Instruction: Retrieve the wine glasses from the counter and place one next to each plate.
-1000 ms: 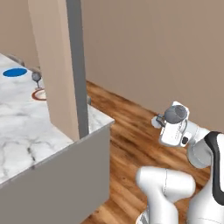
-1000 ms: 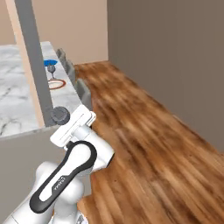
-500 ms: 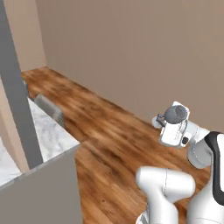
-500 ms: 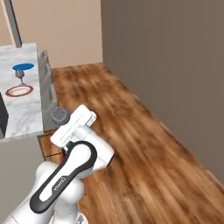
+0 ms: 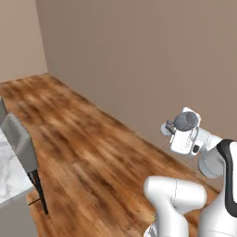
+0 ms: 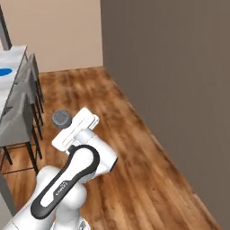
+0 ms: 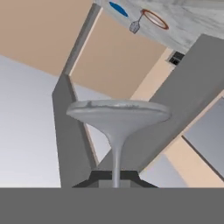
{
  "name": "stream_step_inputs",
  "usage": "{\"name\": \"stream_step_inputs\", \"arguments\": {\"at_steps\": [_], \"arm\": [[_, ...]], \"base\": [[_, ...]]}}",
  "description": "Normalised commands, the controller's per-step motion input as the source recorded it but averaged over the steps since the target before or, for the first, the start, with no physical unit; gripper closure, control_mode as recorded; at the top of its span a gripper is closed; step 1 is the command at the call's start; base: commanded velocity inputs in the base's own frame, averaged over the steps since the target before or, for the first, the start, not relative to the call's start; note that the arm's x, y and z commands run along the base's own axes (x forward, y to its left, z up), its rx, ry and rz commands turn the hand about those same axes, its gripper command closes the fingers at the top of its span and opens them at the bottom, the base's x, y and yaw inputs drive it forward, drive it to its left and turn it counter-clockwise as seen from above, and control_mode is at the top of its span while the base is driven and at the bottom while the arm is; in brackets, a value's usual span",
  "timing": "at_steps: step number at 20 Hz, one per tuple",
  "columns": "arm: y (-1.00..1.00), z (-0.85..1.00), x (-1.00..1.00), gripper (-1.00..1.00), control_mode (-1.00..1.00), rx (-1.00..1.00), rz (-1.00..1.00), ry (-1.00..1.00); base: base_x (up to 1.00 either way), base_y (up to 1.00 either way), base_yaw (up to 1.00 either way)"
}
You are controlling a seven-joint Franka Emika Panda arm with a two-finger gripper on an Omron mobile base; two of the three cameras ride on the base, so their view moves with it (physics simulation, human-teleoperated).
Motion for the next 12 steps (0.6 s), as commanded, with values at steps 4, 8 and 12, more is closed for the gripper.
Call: {"name": "stream_step_inputs", "arguments": {"at_steps": [4,8,12], "arm": [[0.00,0.00,0.00,1.00,1.00,0.00,0.00,0.00],[0.00,0.00,0.00,1.00,1.00,0.00,0.00,0.00],[0.00,0.00,0.00,1.00,1.00,0.00,0.00,0.00]], "base": [[1.00,-0.64,0.34],[0.89,-0.05,0.83],[0.19,0.00,1.00]]}}
